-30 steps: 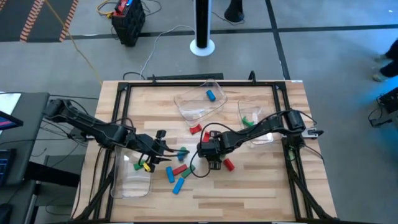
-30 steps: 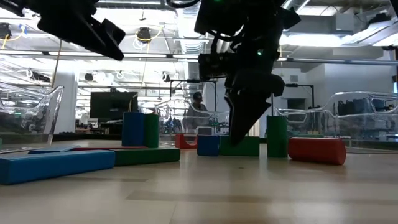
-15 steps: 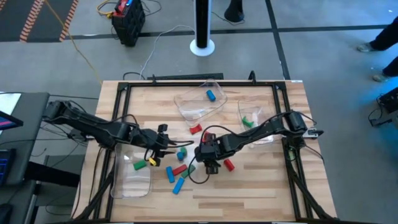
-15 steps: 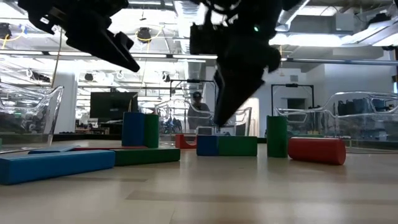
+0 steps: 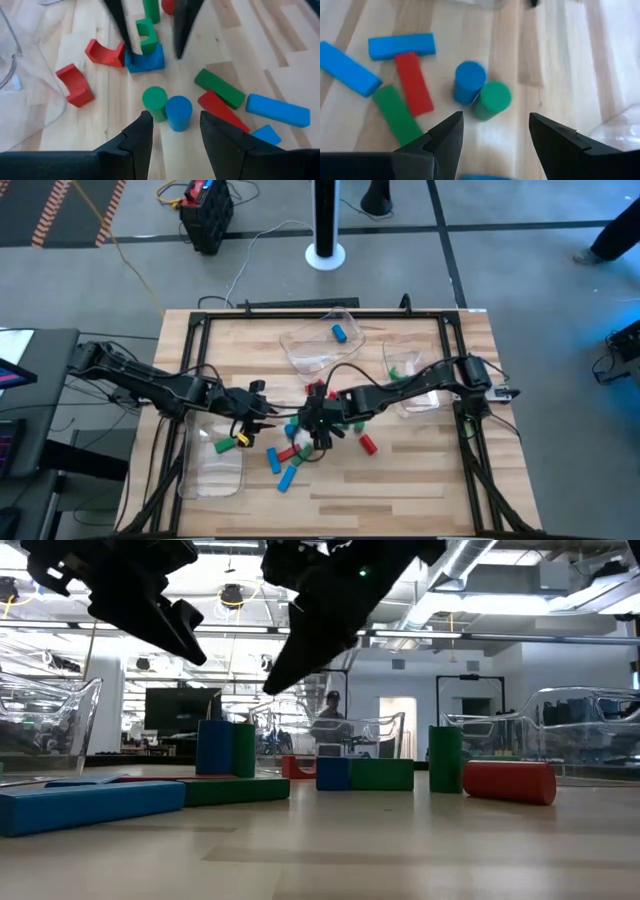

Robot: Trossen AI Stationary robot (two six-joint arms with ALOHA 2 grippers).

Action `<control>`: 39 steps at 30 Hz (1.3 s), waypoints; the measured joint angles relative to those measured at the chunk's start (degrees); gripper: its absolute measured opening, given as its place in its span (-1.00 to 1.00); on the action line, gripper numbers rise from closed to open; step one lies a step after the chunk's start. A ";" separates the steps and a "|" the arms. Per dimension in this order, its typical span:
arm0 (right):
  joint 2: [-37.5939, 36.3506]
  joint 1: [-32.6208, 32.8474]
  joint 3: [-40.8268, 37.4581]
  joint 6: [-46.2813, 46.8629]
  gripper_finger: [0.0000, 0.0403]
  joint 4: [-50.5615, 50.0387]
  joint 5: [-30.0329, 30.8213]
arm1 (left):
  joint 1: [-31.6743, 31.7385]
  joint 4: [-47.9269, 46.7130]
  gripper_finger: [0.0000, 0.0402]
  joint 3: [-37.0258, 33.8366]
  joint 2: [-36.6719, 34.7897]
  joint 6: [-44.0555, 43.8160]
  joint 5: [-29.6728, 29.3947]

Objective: Sort blocks by size
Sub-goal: Put the green cylinder block into the top transparent bin

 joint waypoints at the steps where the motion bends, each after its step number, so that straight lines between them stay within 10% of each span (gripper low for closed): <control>1: 0.30 -0.41 0.00 -0.43 0.26 1.15 -1.09 | -0.11 -0.07 -0.22 0.00 0.00 -0.24 0.22; 39: 8.85 -5.57 0.02 -3.65 -0.04 12.04 -13.46 | -0.82 -0.76 -0.21 0.07 -0.18 -0.24 0.27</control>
